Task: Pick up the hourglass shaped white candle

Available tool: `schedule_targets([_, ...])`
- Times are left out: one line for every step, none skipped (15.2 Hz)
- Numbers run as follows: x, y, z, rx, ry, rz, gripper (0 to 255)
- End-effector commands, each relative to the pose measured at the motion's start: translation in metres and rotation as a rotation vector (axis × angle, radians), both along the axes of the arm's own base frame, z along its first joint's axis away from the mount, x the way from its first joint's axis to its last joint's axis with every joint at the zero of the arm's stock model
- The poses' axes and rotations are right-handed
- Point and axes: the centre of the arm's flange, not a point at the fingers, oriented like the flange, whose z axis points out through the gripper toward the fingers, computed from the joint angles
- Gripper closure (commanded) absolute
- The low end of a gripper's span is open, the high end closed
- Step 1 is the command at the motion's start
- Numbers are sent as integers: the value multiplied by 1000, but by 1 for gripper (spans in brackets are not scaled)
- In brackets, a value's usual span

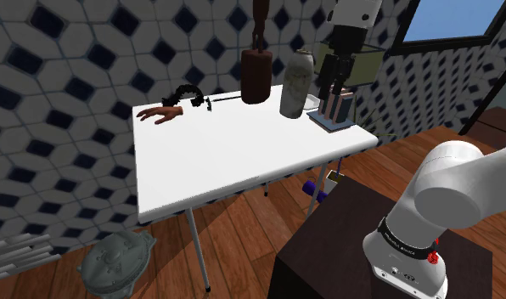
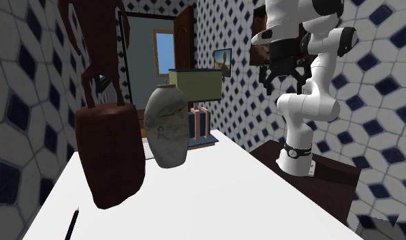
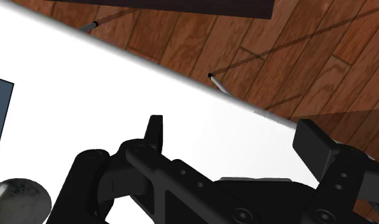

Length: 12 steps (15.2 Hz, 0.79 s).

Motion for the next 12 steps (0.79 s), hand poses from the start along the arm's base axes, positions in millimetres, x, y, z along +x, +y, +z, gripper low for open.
schedule_targets([0,0,0,0,0,0,0])
schedule_targets([9,-10,2,3,-1,-2,0])
schedule_targets([17,-20,3,6,-2,-5,0])
schedule_targets([26,-30,5,9,-4,-7,0])
schedule_targets([34,-40,7,12,-5,-9,0])
schedule_targets([43,-50,8,14,-6,-11,0])
schedule_targets([52,-61,10,17,-7,-14,0])
schedule_targets([60,-71,12,20,-8,-16,0])
schedule_targets([69,-81,13,23,-9,-18,0])
schedule_targets([77,-91,15,26,-11,-20,0])
schedule_targets([85,-101,16,29,-12,-23,0])
schedule_targets([94,-112,18,32,-13,-25,0])
